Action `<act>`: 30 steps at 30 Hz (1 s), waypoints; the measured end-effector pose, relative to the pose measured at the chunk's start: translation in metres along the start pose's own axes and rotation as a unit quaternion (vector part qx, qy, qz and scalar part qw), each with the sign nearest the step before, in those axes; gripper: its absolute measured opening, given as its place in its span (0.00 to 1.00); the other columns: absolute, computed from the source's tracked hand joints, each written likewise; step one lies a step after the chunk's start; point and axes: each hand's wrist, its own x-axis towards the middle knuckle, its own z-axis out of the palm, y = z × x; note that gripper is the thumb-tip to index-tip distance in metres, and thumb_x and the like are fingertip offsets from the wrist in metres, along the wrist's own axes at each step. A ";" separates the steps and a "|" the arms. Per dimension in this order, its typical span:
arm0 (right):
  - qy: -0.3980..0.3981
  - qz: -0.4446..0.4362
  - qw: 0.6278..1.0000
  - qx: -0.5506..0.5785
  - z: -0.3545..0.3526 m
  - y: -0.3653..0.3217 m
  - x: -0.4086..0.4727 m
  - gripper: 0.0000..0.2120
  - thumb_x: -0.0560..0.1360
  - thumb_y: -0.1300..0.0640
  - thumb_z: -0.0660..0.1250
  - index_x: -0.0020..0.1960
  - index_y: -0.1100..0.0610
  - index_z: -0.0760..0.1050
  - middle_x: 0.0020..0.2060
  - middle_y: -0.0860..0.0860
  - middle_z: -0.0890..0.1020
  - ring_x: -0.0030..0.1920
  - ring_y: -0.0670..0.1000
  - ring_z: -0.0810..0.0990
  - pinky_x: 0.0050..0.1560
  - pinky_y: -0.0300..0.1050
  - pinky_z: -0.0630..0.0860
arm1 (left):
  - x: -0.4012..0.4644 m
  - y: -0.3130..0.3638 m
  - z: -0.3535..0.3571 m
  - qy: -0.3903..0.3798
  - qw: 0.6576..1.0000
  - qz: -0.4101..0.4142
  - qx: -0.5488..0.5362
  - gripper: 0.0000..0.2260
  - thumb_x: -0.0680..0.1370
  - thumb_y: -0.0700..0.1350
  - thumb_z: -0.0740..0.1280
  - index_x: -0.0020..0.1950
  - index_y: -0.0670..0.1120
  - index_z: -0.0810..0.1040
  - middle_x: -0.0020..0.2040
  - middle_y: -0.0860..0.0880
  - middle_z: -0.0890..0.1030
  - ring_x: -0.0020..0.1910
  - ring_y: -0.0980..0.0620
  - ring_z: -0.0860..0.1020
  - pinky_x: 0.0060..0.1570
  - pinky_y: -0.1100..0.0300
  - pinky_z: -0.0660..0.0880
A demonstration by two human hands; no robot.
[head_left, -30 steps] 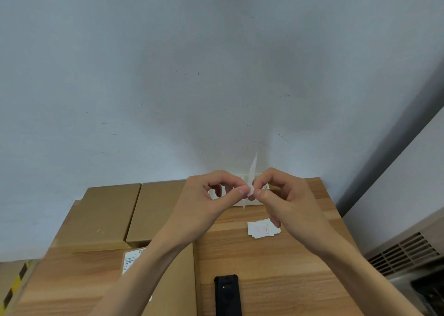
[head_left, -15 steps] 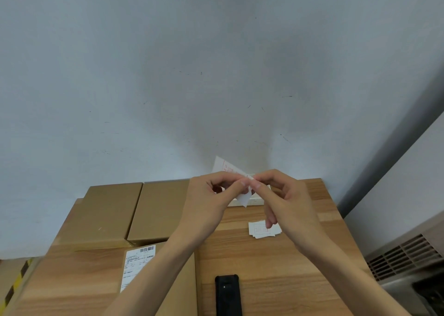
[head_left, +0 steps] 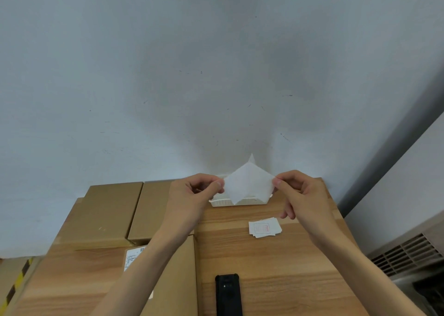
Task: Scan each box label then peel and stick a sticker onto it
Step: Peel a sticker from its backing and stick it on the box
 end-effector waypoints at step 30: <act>-0.103 0.150 0.913 -0.366 0.076 0.180 0.215 0.12 0.78 0.60 0.64 0.40 0.56 0.83 0.35 0.48 0.84 0.24 0.49 0.80 0.33 0.43 0.76 | 0.056 -0.086 -0.001 0.054 0.984 -0.167 0.038 0.07 0.77 0.41 0.73 0.40 0.48 0.87 0.37 0.53 0.85 0.34 0.63 0.77 0.38 0.71 0.74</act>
